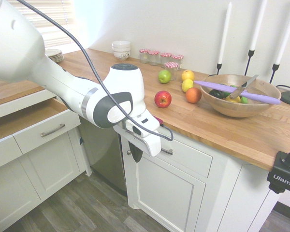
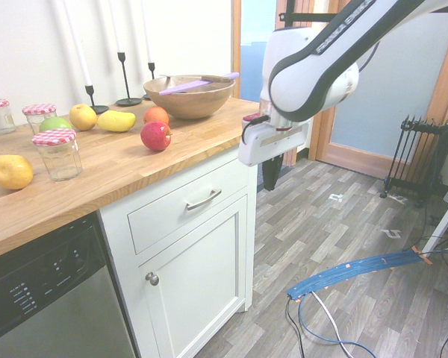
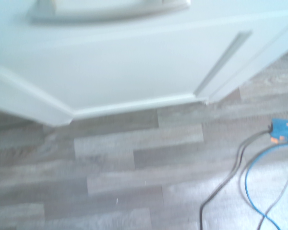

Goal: Close the drawer

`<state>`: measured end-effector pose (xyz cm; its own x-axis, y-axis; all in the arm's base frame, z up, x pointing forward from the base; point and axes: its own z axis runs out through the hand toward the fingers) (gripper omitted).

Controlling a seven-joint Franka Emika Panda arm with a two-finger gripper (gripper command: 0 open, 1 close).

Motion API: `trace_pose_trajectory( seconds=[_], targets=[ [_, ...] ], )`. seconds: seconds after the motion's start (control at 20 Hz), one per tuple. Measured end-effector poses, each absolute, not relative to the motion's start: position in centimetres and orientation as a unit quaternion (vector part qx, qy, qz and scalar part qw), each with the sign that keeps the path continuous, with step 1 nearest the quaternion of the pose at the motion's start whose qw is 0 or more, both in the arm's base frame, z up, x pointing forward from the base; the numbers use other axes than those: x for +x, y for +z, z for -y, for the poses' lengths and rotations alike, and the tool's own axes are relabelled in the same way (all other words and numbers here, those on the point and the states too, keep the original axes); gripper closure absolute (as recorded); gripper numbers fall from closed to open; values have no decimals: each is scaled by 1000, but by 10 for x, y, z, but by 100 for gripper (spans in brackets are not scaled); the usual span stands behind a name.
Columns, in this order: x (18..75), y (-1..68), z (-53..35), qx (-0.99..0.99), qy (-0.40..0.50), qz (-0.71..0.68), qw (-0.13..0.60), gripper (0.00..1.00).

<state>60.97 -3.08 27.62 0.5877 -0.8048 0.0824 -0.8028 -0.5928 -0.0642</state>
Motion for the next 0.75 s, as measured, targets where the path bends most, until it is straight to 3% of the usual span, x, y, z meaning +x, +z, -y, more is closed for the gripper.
trace_pose_trajectory(
  seconds=[0.05, 0.1, 0.35, 0.75],
  targets=[
    [598, 284, 31, -891, -50, -451, 11, 100],
    [586, 291, 33, -891, -50, -452, 12, 0],
    [550, 314, 40, -890, -53, -452, 14, 0],
    [541, 318, 41, -891, -52, -451, 17, 0]
  ],
)
